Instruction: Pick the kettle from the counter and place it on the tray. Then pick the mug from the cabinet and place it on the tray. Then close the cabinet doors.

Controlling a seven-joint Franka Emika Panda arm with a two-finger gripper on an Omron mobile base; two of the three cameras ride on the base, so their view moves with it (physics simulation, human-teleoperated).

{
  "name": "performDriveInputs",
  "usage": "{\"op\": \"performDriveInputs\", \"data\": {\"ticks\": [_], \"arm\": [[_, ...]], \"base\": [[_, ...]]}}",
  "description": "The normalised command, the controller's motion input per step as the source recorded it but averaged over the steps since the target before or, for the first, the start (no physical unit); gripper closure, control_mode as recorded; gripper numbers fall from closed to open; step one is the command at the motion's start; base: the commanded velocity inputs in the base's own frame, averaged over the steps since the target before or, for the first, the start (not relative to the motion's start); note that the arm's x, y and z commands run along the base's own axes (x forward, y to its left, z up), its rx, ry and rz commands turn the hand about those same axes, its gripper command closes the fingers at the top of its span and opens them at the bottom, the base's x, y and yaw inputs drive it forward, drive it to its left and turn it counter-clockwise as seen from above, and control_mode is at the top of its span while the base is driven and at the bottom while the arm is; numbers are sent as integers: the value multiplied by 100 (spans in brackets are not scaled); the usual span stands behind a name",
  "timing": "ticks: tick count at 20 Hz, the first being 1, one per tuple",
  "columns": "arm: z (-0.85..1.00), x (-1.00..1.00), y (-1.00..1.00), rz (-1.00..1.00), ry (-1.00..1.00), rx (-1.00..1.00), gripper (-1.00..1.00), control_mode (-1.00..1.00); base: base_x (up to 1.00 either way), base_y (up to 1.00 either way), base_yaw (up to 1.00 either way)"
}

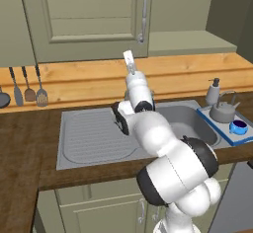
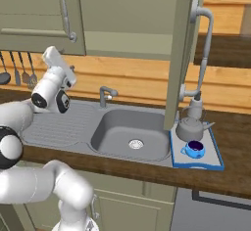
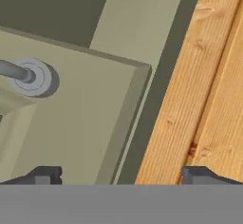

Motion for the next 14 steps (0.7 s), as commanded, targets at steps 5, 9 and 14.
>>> {"op": "performDriveInputs", "data": {"ticks": [5, 9, 14], "arm": [[76, -53, -17, 0, -1, 5, -100, -100], [62, -33, -23, 0, 0, 0, -100, -100], [14, -56, -56, -4, -7, 0, -100, -100]], "base": [[0, 0, 0], [0, 0, 0], [0, 0, 0]]}}
